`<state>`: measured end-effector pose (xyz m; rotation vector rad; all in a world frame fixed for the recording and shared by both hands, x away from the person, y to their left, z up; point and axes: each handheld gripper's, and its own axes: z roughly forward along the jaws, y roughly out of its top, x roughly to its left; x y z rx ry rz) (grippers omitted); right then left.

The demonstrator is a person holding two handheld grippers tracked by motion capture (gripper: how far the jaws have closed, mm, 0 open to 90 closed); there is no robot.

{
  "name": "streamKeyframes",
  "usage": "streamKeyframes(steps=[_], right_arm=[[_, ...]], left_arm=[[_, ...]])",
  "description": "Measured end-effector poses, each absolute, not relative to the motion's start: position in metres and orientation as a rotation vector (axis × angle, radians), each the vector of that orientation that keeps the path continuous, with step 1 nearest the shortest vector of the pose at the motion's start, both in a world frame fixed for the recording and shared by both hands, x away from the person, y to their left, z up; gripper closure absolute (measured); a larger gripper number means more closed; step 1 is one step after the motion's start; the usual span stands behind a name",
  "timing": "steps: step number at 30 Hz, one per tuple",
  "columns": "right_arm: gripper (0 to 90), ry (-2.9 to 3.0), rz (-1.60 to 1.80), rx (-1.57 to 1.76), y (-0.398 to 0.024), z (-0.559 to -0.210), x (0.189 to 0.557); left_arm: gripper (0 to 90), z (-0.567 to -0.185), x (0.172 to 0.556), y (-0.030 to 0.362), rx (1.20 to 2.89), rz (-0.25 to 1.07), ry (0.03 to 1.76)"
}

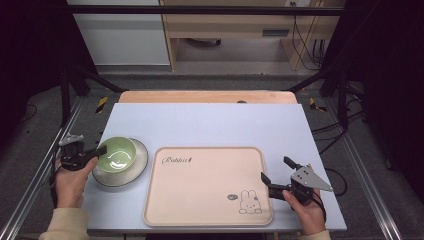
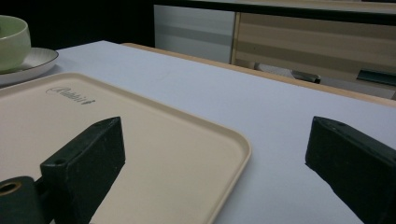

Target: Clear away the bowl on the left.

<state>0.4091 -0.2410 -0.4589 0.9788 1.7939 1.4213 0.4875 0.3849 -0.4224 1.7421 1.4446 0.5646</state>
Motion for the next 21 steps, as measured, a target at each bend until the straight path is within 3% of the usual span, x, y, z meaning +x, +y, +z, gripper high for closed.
streamKeyframes(steps=[21], right_arm=[[4.9,1.792,1.423,0.975,-0.242,-0.459,0.409]], left_arm=[[82.0,-0.408,0.484,0.375,1.701,0.542,1.397]])
